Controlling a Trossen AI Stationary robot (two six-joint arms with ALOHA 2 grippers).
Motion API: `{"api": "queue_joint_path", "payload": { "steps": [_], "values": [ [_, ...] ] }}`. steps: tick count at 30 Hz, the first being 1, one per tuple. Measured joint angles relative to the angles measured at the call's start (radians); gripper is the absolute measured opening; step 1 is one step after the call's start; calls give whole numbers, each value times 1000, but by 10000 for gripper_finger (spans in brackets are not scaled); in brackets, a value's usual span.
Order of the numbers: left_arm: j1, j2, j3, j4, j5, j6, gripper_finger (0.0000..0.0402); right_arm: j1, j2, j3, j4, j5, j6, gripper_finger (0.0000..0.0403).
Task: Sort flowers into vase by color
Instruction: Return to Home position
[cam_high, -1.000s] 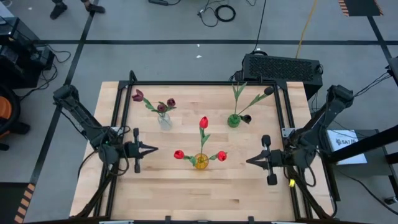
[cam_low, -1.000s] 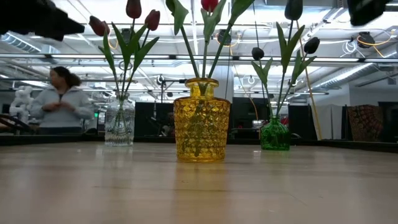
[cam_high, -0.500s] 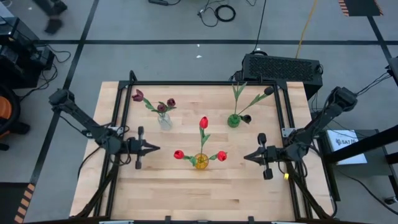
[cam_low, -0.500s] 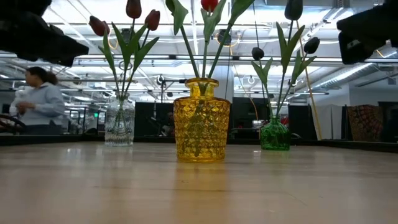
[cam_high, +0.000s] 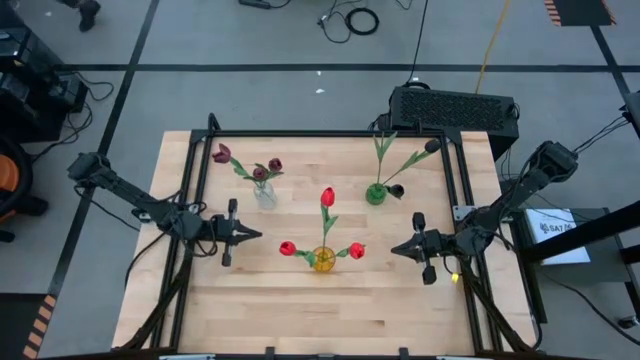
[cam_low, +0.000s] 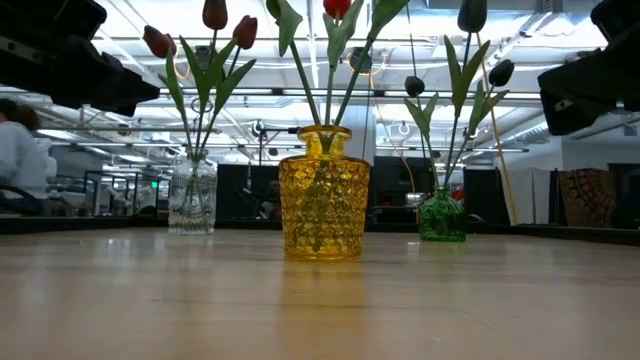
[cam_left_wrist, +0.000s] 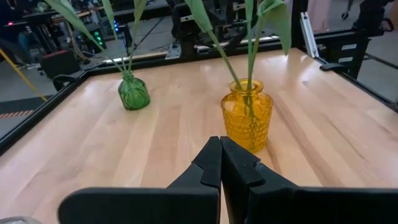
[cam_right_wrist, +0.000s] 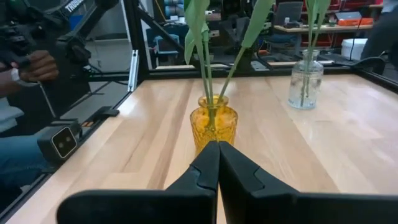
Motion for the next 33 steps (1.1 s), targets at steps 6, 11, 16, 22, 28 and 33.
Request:
{"api": "queue_joint_path", "payload": {
  "steps": [6, 11, 16, 22, 28, 33],
  "values": [
    [42, 0, 0, -54, 28, -8, 2, 0, 0, -62, 98, -13, 1, 0],
    [44, 0, 0, -60, 29, -7, 2, 0, 0, -60, 90, -19, -7, 0],
    [44, -10, 0, -96, 25, -20, 2, 0, 0, -59, 89, -19, -7, 0],
    [44, -33, -67, -34, 26, -40, 2, 0, 0, -59, 89, -19, -2, 0],
    [44, -75, -97, -41, 23, -59, 2, 1, 0, -59, 89, -18, -1, 0],
    [44, -126, -97, -69, 21, -62, 2, 1, 0, -59, 90, -18, 0, 0]
  ]
}}
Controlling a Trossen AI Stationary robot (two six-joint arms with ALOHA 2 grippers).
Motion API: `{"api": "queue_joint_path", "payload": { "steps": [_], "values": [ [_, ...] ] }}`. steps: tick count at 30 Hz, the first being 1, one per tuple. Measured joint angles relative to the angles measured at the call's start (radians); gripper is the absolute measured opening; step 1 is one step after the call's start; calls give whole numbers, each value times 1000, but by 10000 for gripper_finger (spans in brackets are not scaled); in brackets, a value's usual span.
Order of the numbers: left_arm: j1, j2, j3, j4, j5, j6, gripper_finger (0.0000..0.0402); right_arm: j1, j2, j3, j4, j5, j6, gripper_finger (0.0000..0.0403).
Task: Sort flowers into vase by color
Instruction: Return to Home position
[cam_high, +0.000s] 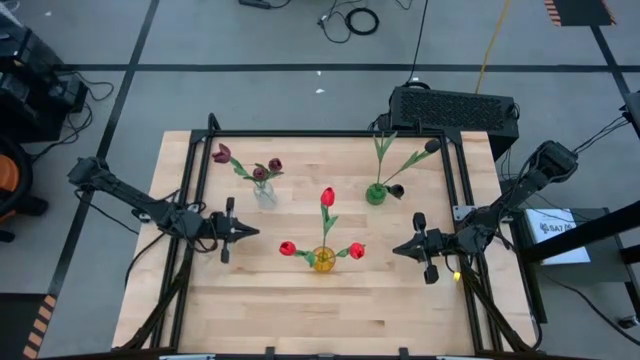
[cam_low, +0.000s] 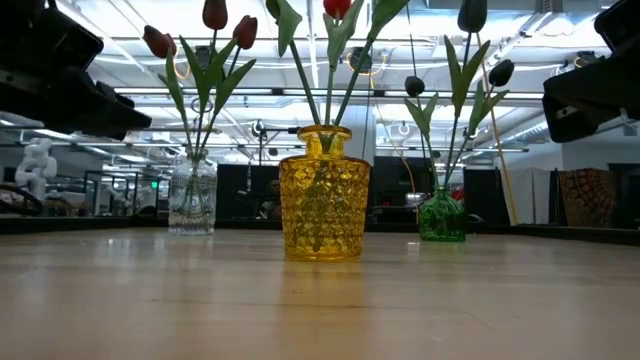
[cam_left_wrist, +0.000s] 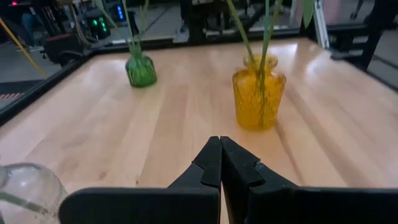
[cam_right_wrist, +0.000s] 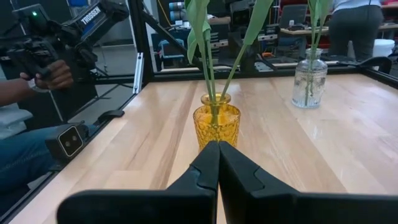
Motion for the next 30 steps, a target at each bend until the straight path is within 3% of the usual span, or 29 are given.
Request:
{"api": "queue_joint_path", "payload": {
  "steps": [8, 14, 30],
  "values": [
    [-5, -158, 0, -113, -7, -19, 2, 0, -55, 0, -23, 0, -40, 0],
    [-5, -285, 0, -191, -25, -19, 2, 0, -179, 0, -170, 0, -23, 0],
    [-6, -483, 60, -392, -52, 26, 2, 0, -488, 0, -444, 5, -41, 0]
  ]
}}
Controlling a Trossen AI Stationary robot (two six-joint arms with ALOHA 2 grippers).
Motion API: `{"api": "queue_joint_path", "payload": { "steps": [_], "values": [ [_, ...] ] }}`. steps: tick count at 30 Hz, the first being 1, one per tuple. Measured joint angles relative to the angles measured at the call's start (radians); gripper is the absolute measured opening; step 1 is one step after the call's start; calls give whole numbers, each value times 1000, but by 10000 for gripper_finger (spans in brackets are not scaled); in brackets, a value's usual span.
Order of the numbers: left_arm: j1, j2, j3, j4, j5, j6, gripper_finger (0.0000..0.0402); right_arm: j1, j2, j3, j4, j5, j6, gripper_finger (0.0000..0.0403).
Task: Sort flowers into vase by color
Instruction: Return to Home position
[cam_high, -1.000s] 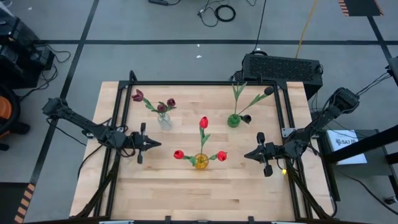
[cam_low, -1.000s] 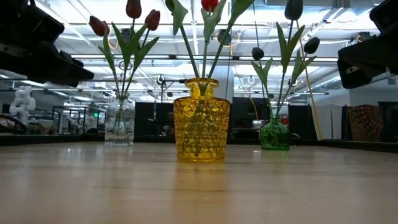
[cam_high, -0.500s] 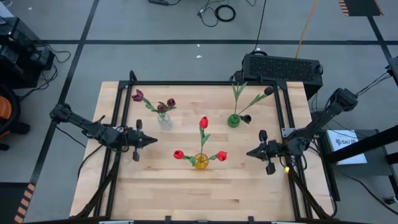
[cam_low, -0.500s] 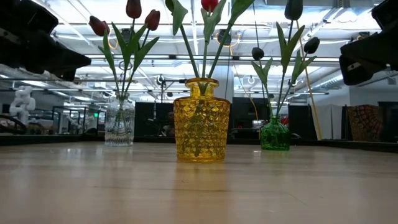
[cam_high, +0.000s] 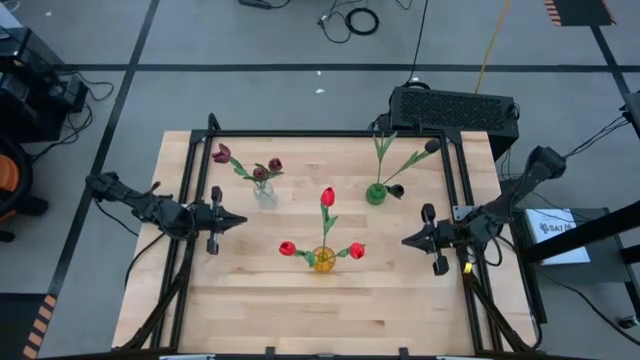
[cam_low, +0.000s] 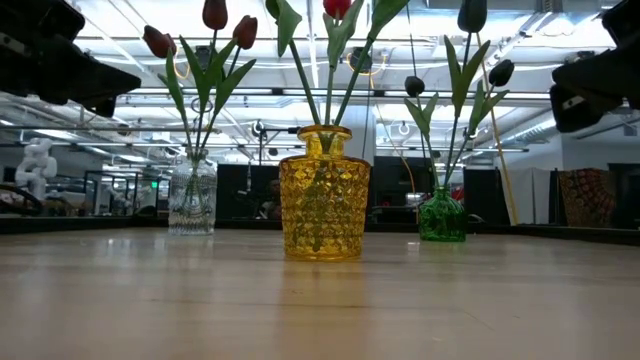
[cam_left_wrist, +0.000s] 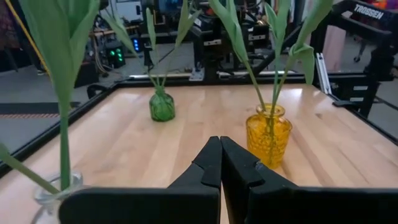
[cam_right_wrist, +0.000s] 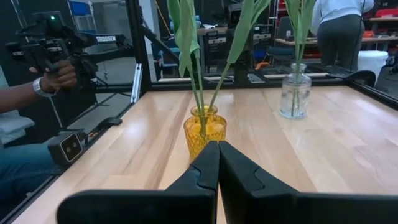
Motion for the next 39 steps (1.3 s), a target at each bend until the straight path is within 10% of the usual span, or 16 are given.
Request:
{"api": "queue_joint_path", "payload": {
  "steps": [18, 39],
  "values": [
    [0, -20, 6, -32, -64, 54, 2, -23, -383, 0, -235, -112, -67, 0],
    [2, -20, 5, -31, -49, 70, 2, -502, -379, 1, -284, -528, -93, 0]
  ]
}}
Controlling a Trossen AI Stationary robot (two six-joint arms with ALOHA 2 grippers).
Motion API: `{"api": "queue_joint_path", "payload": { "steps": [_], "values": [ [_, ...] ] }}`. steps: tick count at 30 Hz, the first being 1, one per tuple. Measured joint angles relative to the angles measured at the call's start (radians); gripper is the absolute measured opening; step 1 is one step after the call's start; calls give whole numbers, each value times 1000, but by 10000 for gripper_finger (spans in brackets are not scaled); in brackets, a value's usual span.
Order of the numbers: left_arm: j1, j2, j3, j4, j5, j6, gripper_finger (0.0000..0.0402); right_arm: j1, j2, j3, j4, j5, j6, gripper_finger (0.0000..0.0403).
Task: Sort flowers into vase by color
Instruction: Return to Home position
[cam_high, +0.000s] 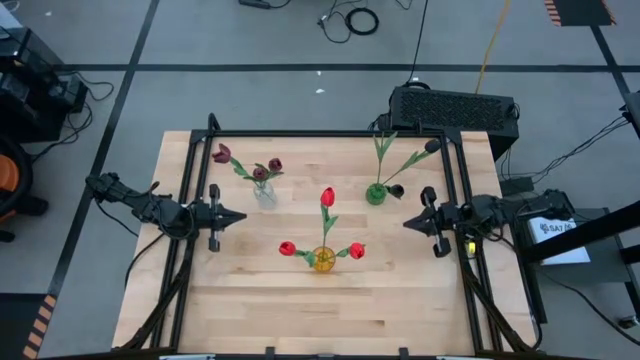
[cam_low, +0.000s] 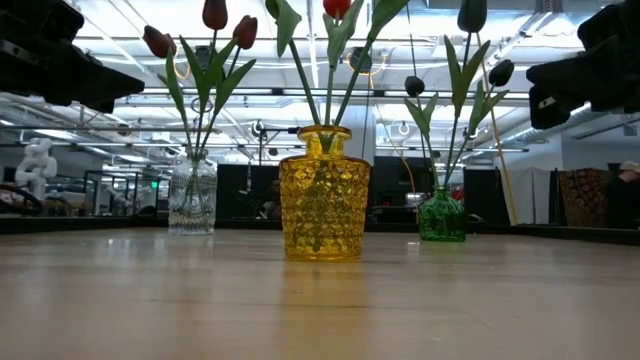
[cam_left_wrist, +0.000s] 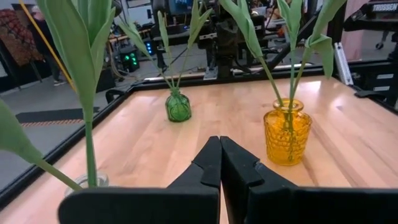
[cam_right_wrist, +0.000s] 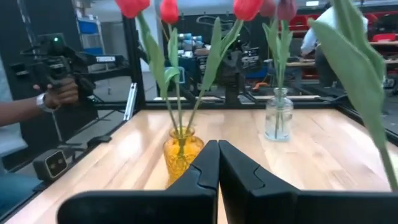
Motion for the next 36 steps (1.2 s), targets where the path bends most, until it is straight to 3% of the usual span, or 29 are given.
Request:
{"api": "queue_joint_path", "payload": {
  "steps": [17, 28, 36],
  "values": [
    [-1, 0, 0, 1, 15, -57, 2, -18, 38, 0, -5, -23, -23, 0],
    [-1, 0, -2, 14, 28, 33, 2, -17, 40, 0, -3, -23, -24, 0],
    [19, 0, -6, 51, 145, 87, 1, -17, 40, 0, -3, -22, -24, 0]
  ]
}}
